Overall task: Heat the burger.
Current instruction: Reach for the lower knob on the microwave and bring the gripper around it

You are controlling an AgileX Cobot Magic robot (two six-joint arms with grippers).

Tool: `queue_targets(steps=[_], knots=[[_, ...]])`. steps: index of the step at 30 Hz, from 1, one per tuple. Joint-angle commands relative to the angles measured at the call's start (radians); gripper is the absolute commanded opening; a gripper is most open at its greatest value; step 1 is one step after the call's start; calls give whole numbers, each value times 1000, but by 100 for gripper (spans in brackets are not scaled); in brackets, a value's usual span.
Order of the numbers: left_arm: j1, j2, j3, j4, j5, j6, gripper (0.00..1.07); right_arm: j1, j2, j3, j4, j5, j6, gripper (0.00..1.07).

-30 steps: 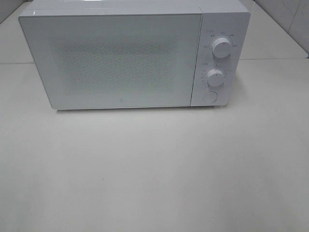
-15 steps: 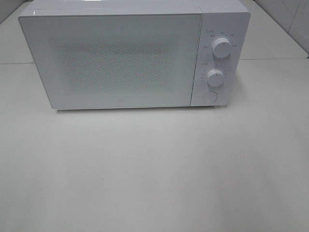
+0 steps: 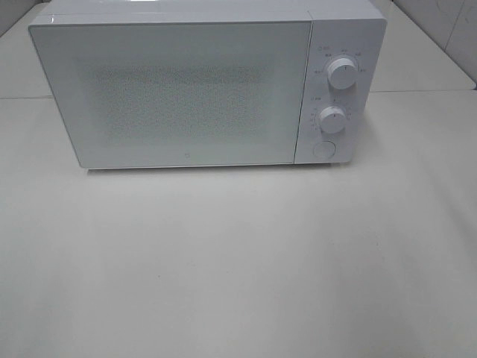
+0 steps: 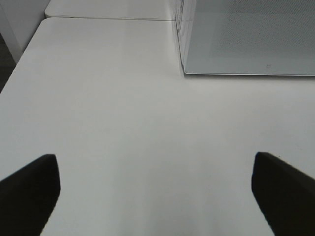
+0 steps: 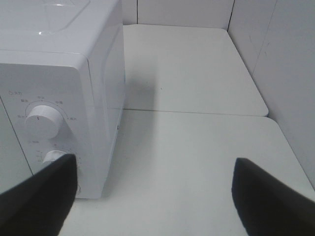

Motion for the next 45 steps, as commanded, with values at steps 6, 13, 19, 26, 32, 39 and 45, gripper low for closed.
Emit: queue_targets(steps=[6,13,19,26,32,39,45], knots=[[2,-15,0,-9,-11,1,98,-8,127,-4,-58,-161,-18,76],[2,-15,0,-9,-11,1,98,-8,227,-4,-47,-290,-32,76],[2,-15,0,-9,-11,1,98,-7,311,44,23,-446,-83,76],[2,-15,0,-9,-11,1,98,-5,319,117,156,-598,-188,76],[2,-15,0,-9,-11,1,98,57,319,167,284,-649,-274,76],[2,-15,0,-9,-11,1,98,226,319,221,516,-760,-472,76],[2,-15,0,-9,-11,1,98,389,319,223,684,-843,-582,76]])
